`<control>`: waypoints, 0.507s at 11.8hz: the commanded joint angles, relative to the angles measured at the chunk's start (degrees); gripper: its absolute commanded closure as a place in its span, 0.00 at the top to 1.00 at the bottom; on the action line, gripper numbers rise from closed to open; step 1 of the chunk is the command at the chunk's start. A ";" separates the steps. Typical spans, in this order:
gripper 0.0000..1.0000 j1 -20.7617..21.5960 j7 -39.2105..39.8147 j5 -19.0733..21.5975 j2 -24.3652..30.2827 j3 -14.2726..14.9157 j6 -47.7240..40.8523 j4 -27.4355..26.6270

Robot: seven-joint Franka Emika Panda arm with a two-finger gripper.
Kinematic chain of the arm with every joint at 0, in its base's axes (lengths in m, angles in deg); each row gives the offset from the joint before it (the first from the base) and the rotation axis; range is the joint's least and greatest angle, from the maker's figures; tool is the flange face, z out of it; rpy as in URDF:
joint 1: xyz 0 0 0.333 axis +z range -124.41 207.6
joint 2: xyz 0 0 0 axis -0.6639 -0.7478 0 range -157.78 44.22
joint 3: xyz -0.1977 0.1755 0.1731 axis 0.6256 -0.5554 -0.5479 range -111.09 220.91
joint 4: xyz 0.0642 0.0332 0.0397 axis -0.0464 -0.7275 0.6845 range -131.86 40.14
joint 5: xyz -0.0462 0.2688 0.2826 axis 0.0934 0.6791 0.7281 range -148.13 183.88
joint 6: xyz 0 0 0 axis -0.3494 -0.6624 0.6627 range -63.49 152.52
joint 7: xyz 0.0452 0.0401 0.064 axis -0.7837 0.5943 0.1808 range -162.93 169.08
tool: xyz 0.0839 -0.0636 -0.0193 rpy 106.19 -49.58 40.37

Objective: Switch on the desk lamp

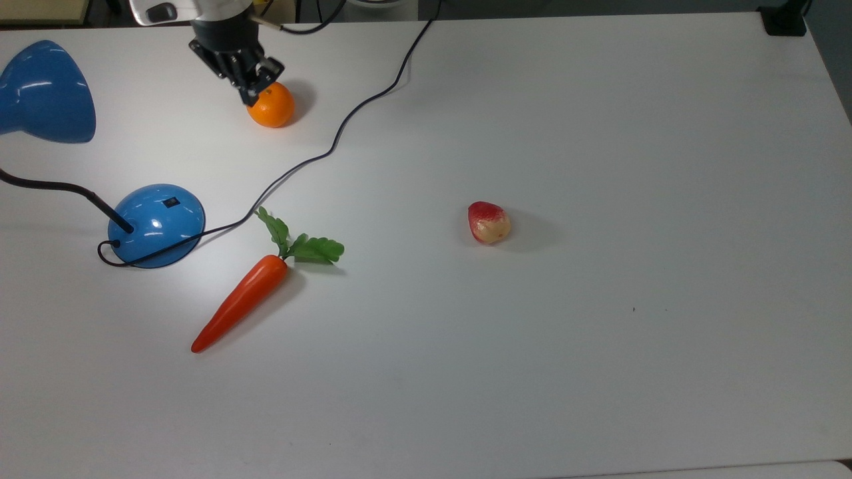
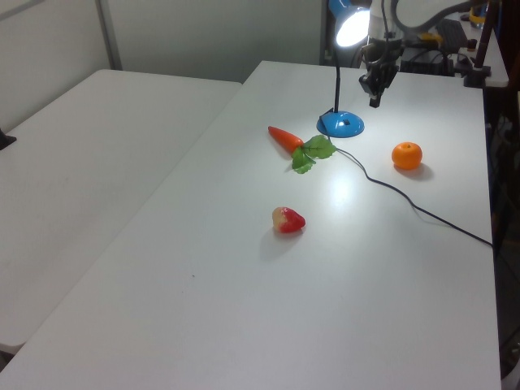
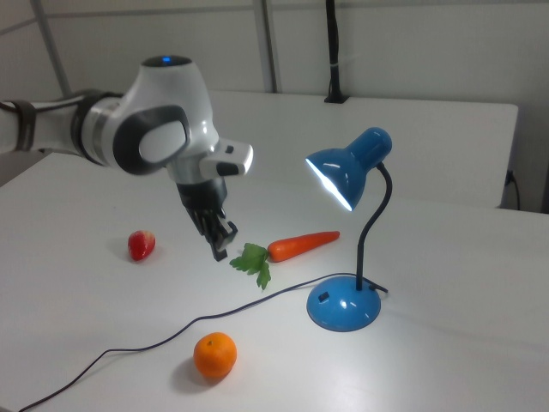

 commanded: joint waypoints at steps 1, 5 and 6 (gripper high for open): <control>0.10 4.41 7.64 -0.48 -0.15 2.59 -14.04 7.34; 0.69 5.56 14.23 2.94 0.81 4.16 -22.30 12.35; 0.76 5.65 18.52 4.34 1.25 5.83 -25.04 13.67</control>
